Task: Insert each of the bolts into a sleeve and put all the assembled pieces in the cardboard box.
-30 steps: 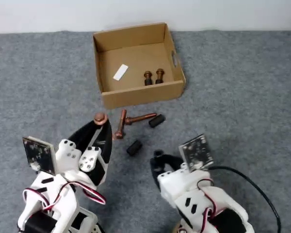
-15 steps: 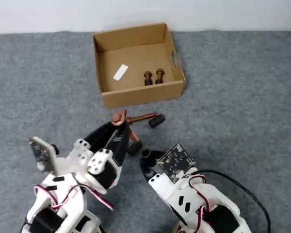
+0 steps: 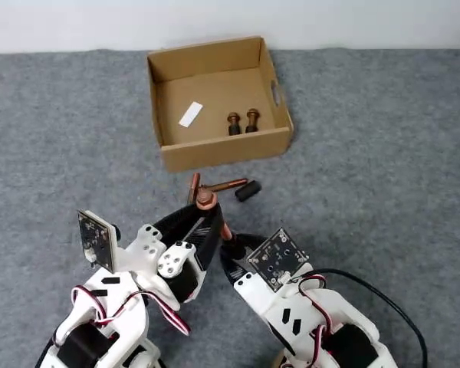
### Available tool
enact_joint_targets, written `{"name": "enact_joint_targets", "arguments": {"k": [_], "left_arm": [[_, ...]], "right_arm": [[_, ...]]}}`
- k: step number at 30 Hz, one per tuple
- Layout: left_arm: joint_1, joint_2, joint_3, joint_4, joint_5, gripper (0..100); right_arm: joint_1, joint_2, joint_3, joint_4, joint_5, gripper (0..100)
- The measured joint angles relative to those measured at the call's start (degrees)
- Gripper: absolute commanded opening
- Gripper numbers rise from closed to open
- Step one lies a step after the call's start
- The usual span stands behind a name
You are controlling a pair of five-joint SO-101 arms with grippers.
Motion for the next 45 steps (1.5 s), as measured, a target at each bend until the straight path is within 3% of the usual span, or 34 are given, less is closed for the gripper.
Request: {"name": "enact_joint_targets", "arguments": {"k": [9,16,22,32,39,43,45], "left_arm": [[2.99,0.0,0.35,7.82,0.09,1],[6.15,-0.79,5.63,8.18,-3.34,1],[6.15,-1.05,6.86,9.23,-7.03,18],[3.34,-1.05,4.22,13.98,-8.26,20],[-0.09,-0.88,-4.84,18.73,-9.32,18],[-3.08,-0.97,-9.85,18.73,-9.32,2],[-5.8,-0.97,-10.29,18.73,-9.32,2]], "right_arm": [[-0.26,0.0,0.0,0.0,0.0,0.8],[-0.26,0.09,0.18,0.0,0.0,0.8],[-0.18,0.18,0.26,0.09,0.0,0.8],[-0.26,0.09,0.18,0.09,0.26,0.8],[0.0,0.09,0.18,0.0,0.26,0.8],[2.11,0.09,0.18,0.0,-1.93,0.8],[5.63,0.18,0.18,-0.26,-4.75,0.8]]}}
